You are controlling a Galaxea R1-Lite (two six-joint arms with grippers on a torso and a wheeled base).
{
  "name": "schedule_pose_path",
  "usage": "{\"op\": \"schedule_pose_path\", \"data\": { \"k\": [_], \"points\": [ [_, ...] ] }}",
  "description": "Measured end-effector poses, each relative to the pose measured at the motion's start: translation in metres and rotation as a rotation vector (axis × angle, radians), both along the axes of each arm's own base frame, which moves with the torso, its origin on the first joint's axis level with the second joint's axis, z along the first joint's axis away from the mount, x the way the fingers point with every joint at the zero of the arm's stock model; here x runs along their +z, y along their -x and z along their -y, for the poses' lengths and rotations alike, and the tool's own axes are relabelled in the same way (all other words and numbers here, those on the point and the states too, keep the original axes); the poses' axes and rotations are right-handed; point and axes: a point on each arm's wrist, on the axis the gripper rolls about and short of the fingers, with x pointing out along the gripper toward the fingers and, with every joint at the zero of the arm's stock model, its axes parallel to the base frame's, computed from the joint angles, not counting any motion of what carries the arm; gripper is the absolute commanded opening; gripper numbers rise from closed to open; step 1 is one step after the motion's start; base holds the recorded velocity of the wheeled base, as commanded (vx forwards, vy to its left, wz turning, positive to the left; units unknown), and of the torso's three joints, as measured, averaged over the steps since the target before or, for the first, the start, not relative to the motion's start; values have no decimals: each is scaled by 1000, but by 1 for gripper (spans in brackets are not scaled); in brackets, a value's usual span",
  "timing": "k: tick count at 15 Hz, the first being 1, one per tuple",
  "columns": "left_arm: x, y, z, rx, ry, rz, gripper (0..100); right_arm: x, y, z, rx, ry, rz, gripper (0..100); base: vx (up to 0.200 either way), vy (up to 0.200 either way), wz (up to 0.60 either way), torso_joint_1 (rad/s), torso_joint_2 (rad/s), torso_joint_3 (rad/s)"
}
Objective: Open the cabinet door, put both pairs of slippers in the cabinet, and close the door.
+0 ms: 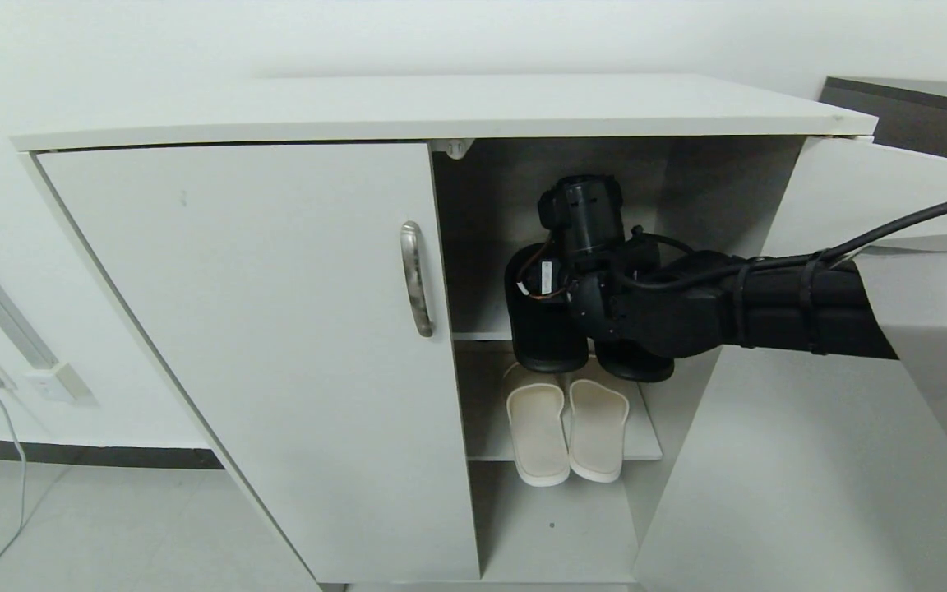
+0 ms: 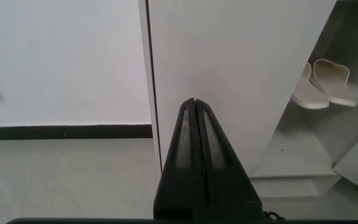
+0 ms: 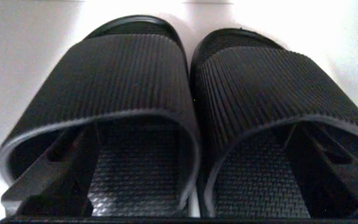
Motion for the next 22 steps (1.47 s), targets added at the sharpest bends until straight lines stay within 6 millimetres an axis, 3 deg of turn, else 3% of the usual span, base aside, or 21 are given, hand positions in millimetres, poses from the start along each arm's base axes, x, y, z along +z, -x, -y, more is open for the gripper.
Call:
{"op": "schedule_pose_path", "data": {
  "k": [5,8,10,14,15,22],
  "points": [
    [0,0,0,0,0,0,0,6,44,3,52,22,-29,100,0,0,0,0,0,0],
    [0,0,0,0,0,0,0,7,86,8,117,35,-35,100,0,0,0,0,0,0],
    [0,0,0,0,0,0,0,9,115,16,163,32,-28,100,0,0,0,0,0,0],
    [0,0,0,0,1,0,0,4,150,35,221,3,-3,100,0,0,0,0,0,0],
    [0,0,0,0,0,0,0,0,157,39,236,-10,8,0,0,0,0,0,0,0],
    [0,0,0,0,0,0,0,-21,175,50,313,2,27,0,0,0,0,0,0,0]
  ]
}}
